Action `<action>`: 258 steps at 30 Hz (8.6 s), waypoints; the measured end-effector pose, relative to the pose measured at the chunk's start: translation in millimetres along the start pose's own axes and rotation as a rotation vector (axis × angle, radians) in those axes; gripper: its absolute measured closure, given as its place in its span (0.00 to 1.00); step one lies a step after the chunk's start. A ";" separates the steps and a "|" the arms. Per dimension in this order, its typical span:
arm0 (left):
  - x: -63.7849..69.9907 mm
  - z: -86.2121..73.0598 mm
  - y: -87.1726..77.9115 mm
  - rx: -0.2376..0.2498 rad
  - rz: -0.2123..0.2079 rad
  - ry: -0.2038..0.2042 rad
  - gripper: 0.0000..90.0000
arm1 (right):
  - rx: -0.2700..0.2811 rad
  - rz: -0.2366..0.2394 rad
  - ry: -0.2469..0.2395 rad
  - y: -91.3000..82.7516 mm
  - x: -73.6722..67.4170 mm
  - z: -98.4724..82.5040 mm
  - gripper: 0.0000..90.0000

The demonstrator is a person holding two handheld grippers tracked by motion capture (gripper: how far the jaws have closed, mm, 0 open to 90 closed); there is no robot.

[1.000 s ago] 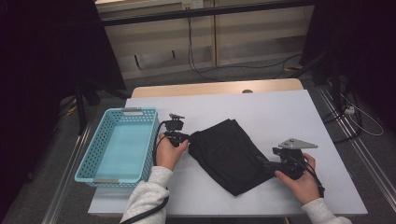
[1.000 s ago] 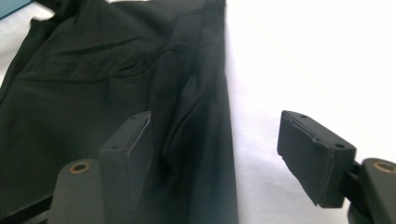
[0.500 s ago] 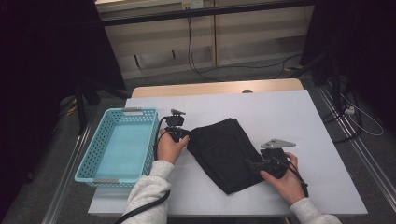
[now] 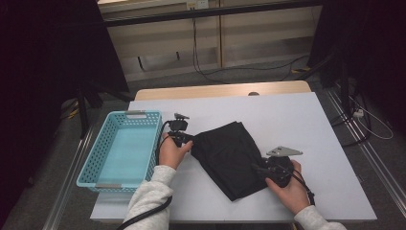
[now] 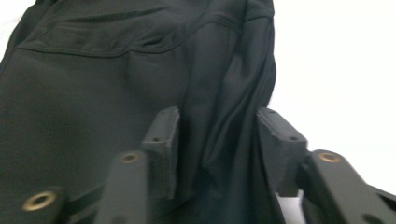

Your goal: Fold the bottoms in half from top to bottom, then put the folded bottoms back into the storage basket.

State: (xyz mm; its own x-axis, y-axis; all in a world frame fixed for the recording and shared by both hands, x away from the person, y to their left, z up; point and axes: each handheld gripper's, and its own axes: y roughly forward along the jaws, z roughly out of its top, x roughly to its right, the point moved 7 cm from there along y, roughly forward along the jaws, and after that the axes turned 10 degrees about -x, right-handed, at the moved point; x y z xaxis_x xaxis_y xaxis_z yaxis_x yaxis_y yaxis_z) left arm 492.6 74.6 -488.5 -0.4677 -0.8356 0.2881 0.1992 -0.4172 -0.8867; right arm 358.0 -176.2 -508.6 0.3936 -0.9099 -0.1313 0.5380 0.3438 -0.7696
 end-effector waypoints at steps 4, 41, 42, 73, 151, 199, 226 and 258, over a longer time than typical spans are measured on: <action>-2.9 1.3 -1.9 0.024 0.029 0.008 0.48 | 0.002 0.054 0.006 0.0 -6.0 -1.0 0.82; 23.4 -13.7 7.7 -0.150 -0.006 0.063 0.86 | -0.003 0.082 -0.020 -0.5 -10.5 -0.2 0.88; 23.0 -13.0 7.5 -0.149 -0.002 0.052 0.87 | -0.002 0.079 -0.023 -0.6 -10.4 0.0 0.88; 16.1 5.8 -47.2 -0.327 0.077 0.101 0.92 | 0.077 0.107 -0.044 -14.5 -30.4 14.3 0.90; -1.1 35.1 -120.2 -0.354 0.139 -0.063 0.93 | 0.198 0.128 -0.151 -24.6 -90.0 45.2 0.90; -34.1 42.1 -197.8 -0.354 0.224 -0.137 0.93 | 0.285 0.223 -0.158 -28.4 -133.8 97.2 0.90; -66.1 35.4 -226.4 -0.329 0.258 -0.214 0.93 | 0.315 0.272 -0.172 -17.3 -162.8 122.3 0.90; -92.4 18.6 -265.9 -0.360 0.287 -0.282 0.93 | 0.330 0.365 -0.190 -17.9 -203.9 137.3 0.90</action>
State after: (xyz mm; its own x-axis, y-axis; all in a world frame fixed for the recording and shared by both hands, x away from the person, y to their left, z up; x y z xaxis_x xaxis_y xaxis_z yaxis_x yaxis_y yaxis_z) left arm 498.9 256.1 -272.6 -0.1783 -0.9823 0.0575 -0.0461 -0.0501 -0.9977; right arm 370.5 35.1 -382.3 0.7109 -0.6695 -0.2153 0.5347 0.7135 -0.4528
